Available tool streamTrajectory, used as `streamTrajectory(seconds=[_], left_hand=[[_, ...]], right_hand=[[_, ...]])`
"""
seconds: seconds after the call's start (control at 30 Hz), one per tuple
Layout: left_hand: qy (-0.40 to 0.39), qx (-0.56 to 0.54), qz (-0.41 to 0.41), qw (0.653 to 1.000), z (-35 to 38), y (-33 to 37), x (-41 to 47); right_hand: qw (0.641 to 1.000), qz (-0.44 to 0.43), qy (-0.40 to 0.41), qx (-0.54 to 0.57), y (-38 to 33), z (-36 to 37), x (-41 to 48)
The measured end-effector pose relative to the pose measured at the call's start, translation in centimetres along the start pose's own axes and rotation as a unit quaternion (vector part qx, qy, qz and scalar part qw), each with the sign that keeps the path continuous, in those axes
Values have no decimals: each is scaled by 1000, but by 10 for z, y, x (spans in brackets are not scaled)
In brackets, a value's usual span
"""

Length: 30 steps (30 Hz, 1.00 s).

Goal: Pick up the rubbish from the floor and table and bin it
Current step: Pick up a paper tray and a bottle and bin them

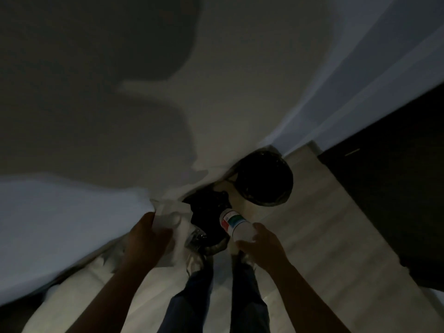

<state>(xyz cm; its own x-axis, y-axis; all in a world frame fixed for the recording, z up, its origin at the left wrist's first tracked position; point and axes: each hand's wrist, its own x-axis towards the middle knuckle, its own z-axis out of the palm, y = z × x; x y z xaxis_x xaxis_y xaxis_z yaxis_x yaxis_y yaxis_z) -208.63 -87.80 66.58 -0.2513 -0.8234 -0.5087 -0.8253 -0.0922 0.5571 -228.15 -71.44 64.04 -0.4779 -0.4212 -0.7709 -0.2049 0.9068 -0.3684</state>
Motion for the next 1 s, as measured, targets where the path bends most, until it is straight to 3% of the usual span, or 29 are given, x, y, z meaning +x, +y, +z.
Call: streamTrajectory(seconds=[0.53, 0.73, 1.0], left_hand=[[-15, 1, -81, 997, 136, -95, 89], [-38, 24, -74, 996, 163, -85, 104], [-94, 19, -19, 995, 201, -31, 116]], right_hand=[[987, 24, -104, -123, 39, 113, 207], [991, 2, -94, -95, 63, 104, 212], [989, 36, -69, -122, 110, 53, 196]])
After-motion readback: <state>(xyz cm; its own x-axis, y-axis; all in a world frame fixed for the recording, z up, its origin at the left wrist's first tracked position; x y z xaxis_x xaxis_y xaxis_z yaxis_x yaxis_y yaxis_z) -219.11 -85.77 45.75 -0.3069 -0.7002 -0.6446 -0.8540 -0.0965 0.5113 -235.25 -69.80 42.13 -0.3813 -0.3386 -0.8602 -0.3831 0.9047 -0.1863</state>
